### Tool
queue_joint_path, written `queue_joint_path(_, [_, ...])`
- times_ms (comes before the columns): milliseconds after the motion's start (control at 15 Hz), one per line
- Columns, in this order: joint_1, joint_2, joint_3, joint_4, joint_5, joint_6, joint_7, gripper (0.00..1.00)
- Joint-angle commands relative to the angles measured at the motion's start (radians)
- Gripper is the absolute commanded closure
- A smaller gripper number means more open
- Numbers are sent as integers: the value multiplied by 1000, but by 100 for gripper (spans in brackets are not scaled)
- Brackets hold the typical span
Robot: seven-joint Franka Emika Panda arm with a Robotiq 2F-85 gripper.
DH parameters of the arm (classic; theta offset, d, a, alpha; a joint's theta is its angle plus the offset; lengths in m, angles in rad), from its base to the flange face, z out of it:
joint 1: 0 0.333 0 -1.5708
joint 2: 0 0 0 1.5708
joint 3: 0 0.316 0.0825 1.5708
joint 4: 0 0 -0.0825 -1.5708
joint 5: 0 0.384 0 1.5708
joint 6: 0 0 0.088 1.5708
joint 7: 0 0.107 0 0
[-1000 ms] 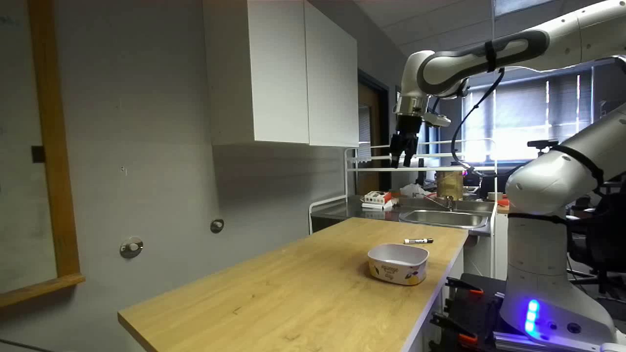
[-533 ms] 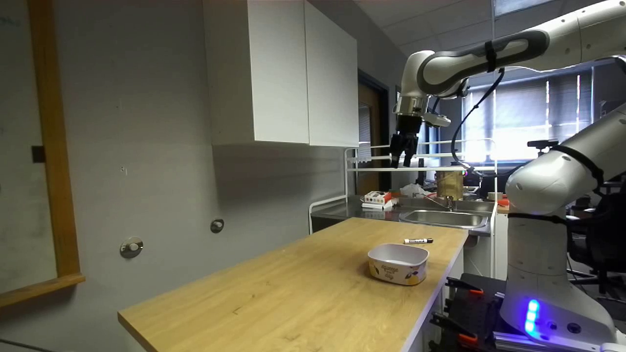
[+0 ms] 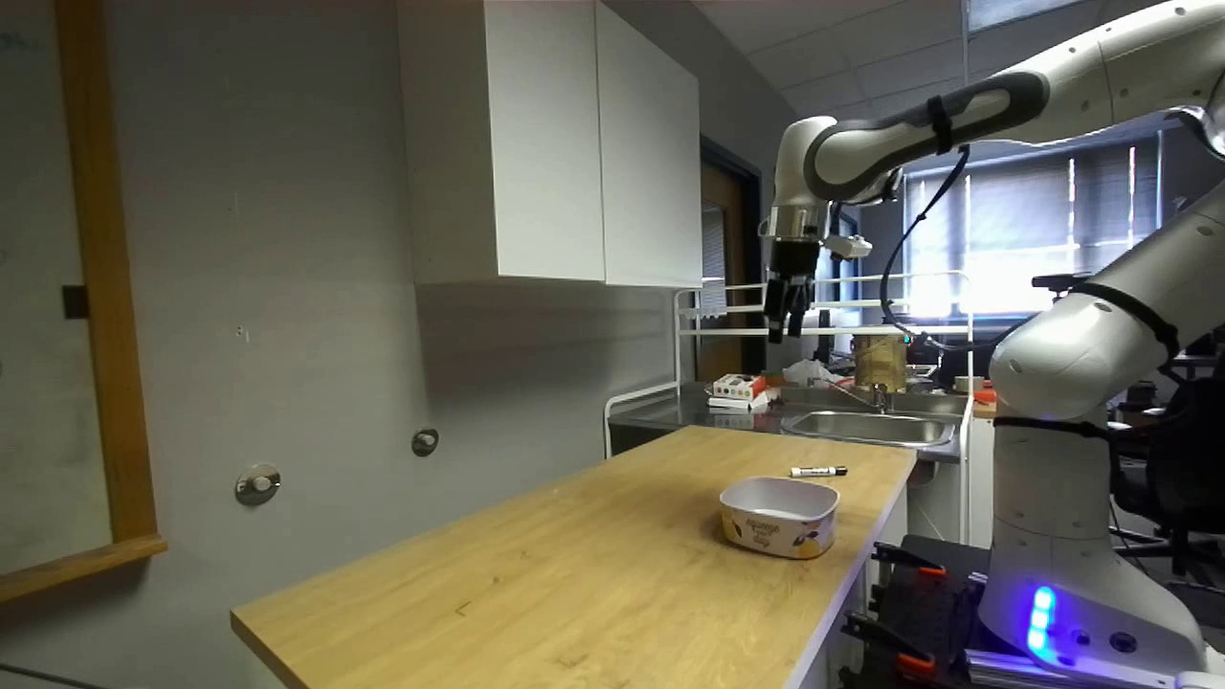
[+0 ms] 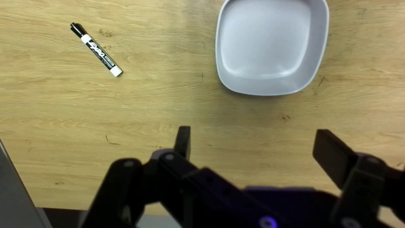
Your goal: Put the marker in the lunchbox
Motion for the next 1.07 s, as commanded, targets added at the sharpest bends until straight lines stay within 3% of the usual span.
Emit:
queue_joint_path(0, [-18, 135, -59, 13, -103, 54, -102, 0])
queue_joint_path(333, [-57, 335, -190, 43, -198, 180, -255, 0])
queue_joint_path(733, [-72, 633, -329, 135, -127, 347, -468, 0])
queue_joint_path(1000, [-97, 839, -344, 224, -59, 417, -582, 0])
